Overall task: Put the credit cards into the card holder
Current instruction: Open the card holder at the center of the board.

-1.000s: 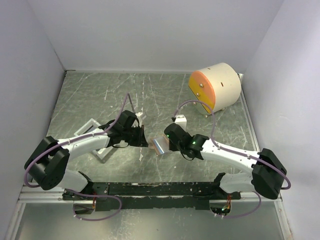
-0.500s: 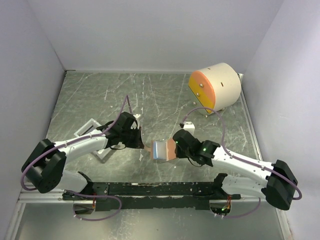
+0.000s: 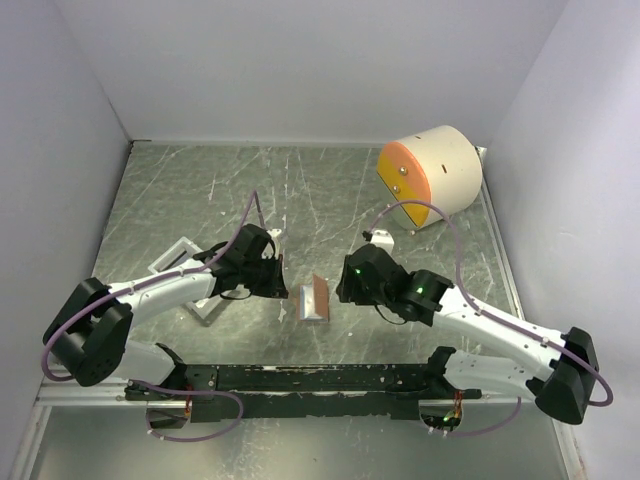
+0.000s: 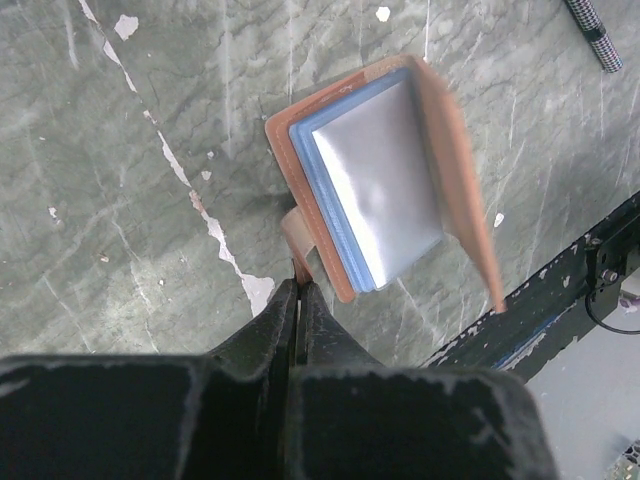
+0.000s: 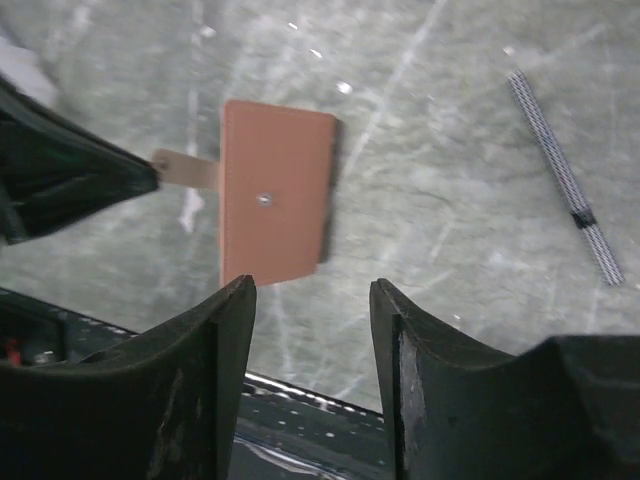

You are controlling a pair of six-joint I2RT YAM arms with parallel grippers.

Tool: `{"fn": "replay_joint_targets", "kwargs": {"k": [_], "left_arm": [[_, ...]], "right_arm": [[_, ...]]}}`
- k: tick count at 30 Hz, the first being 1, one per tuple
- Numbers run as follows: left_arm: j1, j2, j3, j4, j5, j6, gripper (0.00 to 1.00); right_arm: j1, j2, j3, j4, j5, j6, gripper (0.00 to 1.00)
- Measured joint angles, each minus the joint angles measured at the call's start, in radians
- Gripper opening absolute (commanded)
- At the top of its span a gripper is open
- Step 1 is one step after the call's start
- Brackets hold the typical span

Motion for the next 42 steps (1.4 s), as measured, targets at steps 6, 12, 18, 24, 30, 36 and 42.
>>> {"fn": "replay_joint_targets", "kwargs": {"k": [6, 12, 18, 24, 30, 36, 42], "left_arm": [[0.000, -0.005, 0.000, 0.000, 0.006, -0.001, 0.07], [0.000, -0.036, 0.000, 0.002, 0.037, -0.015, 0.07], [0.000, -0.071, 0.005, 0.010, 0.074, -0.031, 0.07], [0.000, -0.086, 0.006, 0.019, 0.093, -0.038, 0.07], [0.000, -0.086, 0.006, 0.024, 0.095, -0.042, 0.07], [0.000, -0.086, 0.006, 0.023, 0.090, -0.042, 0.07], [0.000, -0.086, 0.005, 0.023, 0.076, -0.042, 0.07]], "right_arm": [[0.002, -0.008, 0.020, 0.104, -0.068, -0.005, 0.47], [0.009, 0.060, 0.021, 0.201, -0.126, -0.009, 0.46], [0.014, 0.084, 0.021, 0.266, -0.188, -0.022, 0.44], [0.017, 0.111, 0.019, 0.335, -0.216, -0.024, 0.47], [0.017, 0.208, 0.015, 0.347, -0.211, -0.034, 0.51], [0.017, 0.294, 0.008, 0.351, -0.199, -0.047, 0.50], [0.017, 0.356, -0.014, 0.370, -0.192, -0.056, 0.49]]}}
